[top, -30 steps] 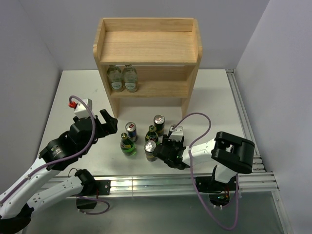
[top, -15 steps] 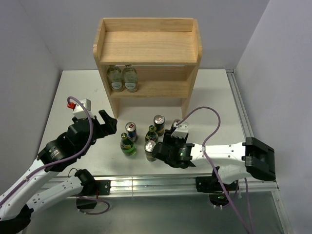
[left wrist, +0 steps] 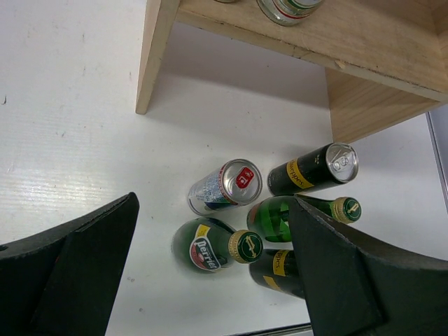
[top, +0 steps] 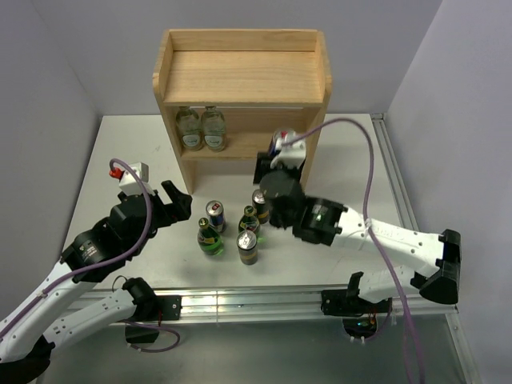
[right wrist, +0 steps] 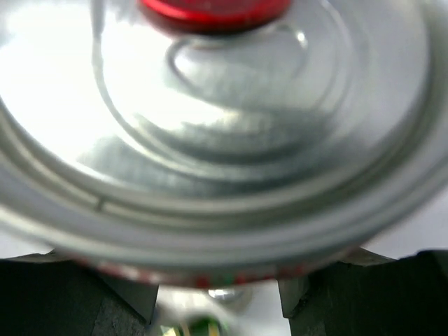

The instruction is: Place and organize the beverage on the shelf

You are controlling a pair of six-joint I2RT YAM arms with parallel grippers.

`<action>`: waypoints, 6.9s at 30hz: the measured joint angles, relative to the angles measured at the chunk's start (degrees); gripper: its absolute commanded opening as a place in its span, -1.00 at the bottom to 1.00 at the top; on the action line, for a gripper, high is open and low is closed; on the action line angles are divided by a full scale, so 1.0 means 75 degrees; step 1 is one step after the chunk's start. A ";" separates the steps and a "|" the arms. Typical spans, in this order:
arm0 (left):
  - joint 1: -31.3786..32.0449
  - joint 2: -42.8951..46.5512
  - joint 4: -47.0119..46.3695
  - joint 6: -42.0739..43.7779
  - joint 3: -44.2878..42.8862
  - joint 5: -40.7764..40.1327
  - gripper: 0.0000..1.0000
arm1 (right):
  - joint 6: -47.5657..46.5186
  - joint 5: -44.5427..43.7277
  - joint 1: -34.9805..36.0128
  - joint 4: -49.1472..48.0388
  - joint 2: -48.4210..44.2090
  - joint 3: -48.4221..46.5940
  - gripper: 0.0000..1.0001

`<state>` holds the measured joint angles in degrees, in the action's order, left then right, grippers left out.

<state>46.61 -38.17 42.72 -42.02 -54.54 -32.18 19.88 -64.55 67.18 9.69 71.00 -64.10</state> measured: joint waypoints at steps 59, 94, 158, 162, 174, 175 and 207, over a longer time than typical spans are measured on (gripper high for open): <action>0.0006 0.0178 0.0000 0.0090 0.0003 0.0003 0.92 | -0.2940 0.2337 -0.3972 -0.0443 0.3133 -0.5444 0.95; 0.0006 0.0227 0.0000 0.0111 0.0044 0.0070 0.92 | -0.3290 0.1728 -0.3786 -0.1212 0.3465 -0.5464 -0.86; 0.0015 0.0656 -0.0032 0.0119 0.0128 0.0385 0.93 | -0.3101 -0.0245 -0.3284 0.0947 0.5453 -0.8789 0.68; 0.0015 0.0656 -0.0035 0.0119 0.0128 0.0399 0.93 | -0.2879 -0.0137 -0.3442 0.0746 0.5453 -0.8647 0.00; 0.0020 0.0656 -0.0035 0.0119 0.0128 0.0402 0.93 | -0.2570 -0.0029 -0.3526 0.1128 0.5409 -0.8740 -1.00; 0.0020 0.0656 -0.0035 0.0117 0.0128 0.0402 0.93 | -0.2538 0.0000 -0.3523 0.1207 0.5374 -0.8740 -1.00; 0.0020 0.0373 -0.0029 0.0114 0.0128 0.0376 0.93 | -0.4468 -0.2401 0.0962 0.0562 0.1900 -0.6595 -1.00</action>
<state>46.76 -35.38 42.50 -41.17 -53.58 -29.36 -13.63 -82.56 74.39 13.91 85.25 -113.56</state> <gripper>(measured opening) 0.966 0.624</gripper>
